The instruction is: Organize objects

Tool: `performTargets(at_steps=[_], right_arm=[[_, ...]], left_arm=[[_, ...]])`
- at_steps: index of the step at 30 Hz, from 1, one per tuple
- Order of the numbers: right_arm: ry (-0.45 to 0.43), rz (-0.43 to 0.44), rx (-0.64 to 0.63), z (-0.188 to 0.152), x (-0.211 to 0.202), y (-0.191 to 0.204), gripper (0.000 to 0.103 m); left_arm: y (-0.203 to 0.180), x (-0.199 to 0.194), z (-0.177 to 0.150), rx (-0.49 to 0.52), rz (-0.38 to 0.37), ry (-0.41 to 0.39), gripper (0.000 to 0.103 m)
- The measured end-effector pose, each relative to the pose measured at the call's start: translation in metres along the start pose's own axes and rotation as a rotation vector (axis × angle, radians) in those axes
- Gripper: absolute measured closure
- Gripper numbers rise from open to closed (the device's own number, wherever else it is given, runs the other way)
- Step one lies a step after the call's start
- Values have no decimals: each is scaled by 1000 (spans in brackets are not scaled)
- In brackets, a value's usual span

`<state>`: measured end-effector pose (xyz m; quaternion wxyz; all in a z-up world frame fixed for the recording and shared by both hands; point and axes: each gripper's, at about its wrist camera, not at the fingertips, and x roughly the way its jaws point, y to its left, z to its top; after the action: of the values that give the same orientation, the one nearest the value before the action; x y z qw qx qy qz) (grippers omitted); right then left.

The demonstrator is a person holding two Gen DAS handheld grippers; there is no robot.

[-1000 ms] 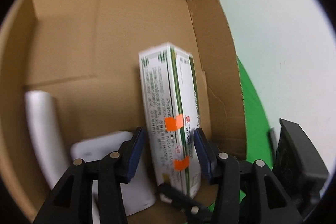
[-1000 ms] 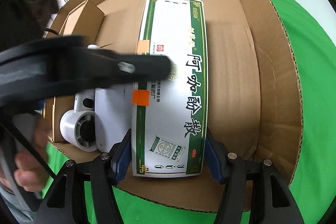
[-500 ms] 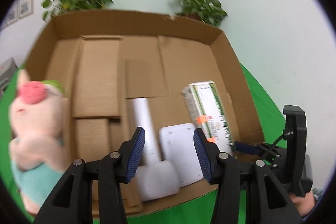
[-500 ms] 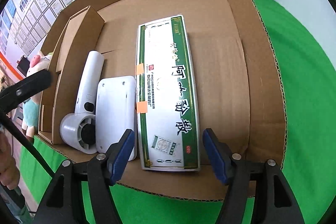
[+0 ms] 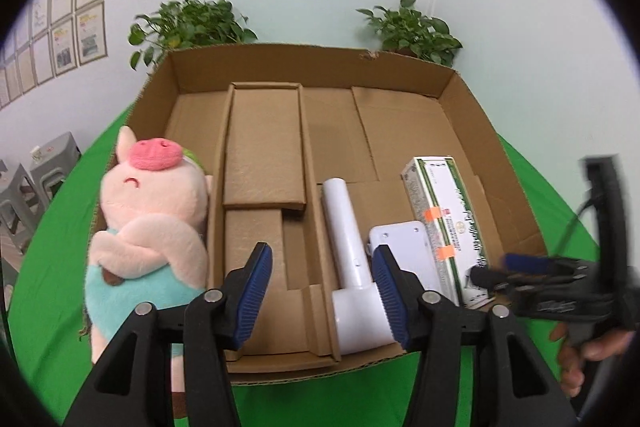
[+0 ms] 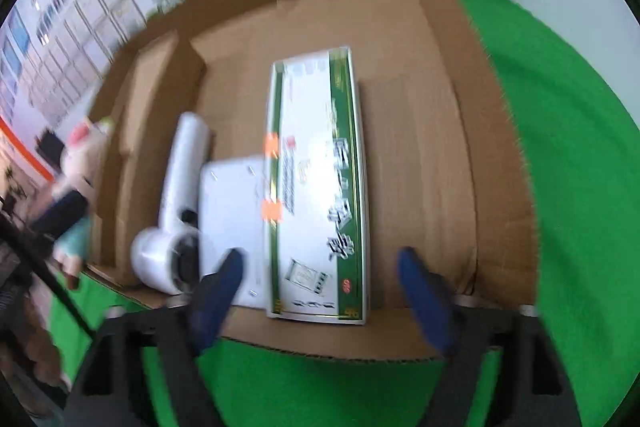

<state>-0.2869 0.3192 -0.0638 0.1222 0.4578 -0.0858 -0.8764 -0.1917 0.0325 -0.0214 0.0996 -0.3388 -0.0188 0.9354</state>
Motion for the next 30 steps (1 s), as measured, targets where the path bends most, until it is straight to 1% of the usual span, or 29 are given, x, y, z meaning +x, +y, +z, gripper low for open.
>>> performTargets(at_steps=[1, 3, 4, 5, 7, 8, 10, 11, 13, 14, 16, 18, 20, 23, 24, 27, 29, 30], right_arm=[[-53, 9, -3, -1, -12, 2, 0], [-137, 22, -31, -4, -27, 10, 0], [-174, 22, -51, -2, -28, 21, 0], [-222, 4, -77, -9, -34, 27, 0], [-310, -52, -103, -24, -49, 35, 0], [-356, -74, -106, -27, -49, 41, 0], [-400, -91, -118, -44, -58, 44, 0], [-411, -98, -129, -51, -69, 44, 0], [-424, -114, -149, -57, -65, 51, 0], [-428, -120, -155, -56, -47, 60, 0], [-431, -135, -159, -60, -39, 63, 0], [-432, -158, -155, -60, -19, 65, 0], [-430, -178, -148, -60, -3, 65, 0], [-424, -196, -144, -64, 5, 64, 0], [-419, -203, -145, -65, 7, 65, 0], [-408, -216, -147, -66, 13, 67, 0], [-400, -234, -153, -67, 15, 70, 0], [-396, -244, -156, -67, 16, 72, 0]], left_arm=[[1, -4, -2, 1, 23, -28, 30], [2, -13, -7, -10, 72, -97, 21], [2, -17, -10, -14, 92, -124, 20], [3, -19, -13, -16, 110, -137, 20], [5, -22, -19, -29, 121, -148, 20], [7, -23, -22, -37, 120, -150, 20], [10, -26, -31, -54, 117, -154, 20], [10, -26, -37, -55, 123, -159, 20], [8, -25, -46, -40, 142, -170, 20], [6, -23, -51, -29, 152, -172, 20], [4, -18, -60, -23, 167, -167, 20], [2, -11, -67, -24, 171, -168, 20], [1, -4, -71, -18, 198, -168, 20], [2, 7, -76, -31, 212, -159, 20], [3, 10, -75, -38, 222, -144, 20], [7, 15, -72, -62, 200, -134, 19], [7, 17, -71, -59, 206, -126, 19], [5, 19, -71, -49, 213, -119, 17]])
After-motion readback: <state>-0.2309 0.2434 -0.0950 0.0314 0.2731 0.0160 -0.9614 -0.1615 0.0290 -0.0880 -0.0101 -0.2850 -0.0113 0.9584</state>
